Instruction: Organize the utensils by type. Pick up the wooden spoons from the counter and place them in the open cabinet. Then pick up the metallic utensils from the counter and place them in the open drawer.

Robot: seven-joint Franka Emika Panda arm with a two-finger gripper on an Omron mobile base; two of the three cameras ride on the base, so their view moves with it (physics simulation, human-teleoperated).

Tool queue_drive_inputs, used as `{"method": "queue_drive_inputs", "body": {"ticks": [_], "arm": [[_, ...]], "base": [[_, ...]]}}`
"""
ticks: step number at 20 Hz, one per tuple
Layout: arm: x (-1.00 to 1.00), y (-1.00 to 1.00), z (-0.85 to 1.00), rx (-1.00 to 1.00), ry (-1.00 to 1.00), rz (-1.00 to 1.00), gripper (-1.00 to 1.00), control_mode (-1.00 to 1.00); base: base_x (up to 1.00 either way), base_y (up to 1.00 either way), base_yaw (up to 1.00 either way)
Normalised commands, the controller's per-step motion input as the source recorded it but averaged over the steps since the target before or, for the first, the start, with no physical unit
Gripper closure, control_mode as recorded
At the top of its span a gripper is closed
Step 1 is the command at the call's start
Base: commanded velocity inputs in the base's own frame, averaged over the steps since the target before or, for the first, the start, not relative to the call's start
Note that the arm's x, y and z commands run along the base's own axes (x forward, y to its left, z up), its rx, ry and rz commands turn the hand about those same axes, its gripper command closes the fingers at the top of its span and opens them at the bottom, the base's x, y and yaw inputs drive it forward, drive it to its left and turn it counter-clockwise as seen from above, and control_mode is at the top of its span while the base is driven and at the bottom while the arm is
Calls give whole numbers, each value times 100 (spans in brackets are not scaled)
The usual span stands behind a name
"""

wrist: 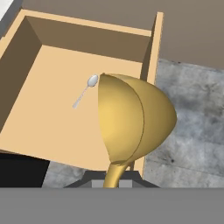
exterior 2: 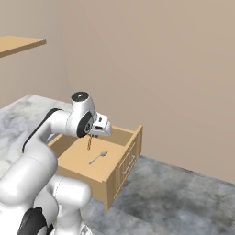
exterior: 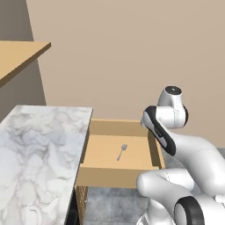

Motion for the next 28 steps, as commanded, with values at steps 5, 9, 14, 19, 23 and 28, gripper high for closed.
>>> {"method": "queue_drive_inputs", "body": {"ticks": [5,9,14,19,23,28], "arm": [[2,8,-2,-2,0,1,100,-100],[17,20,-12,0,0,2,100,-100],[40,27,-32,0,0,-11,100,-100],[67,6,-39,-2,0,-30,100,-100],[62,1,-39,-1,0,-37,100,-100],[45,0,-37,2,0,-23,100,-100]], "base": [[0,1,0],[0,0,0],[0,0,0],[0,0,0],[0,0,0],[0,0,0]]}}
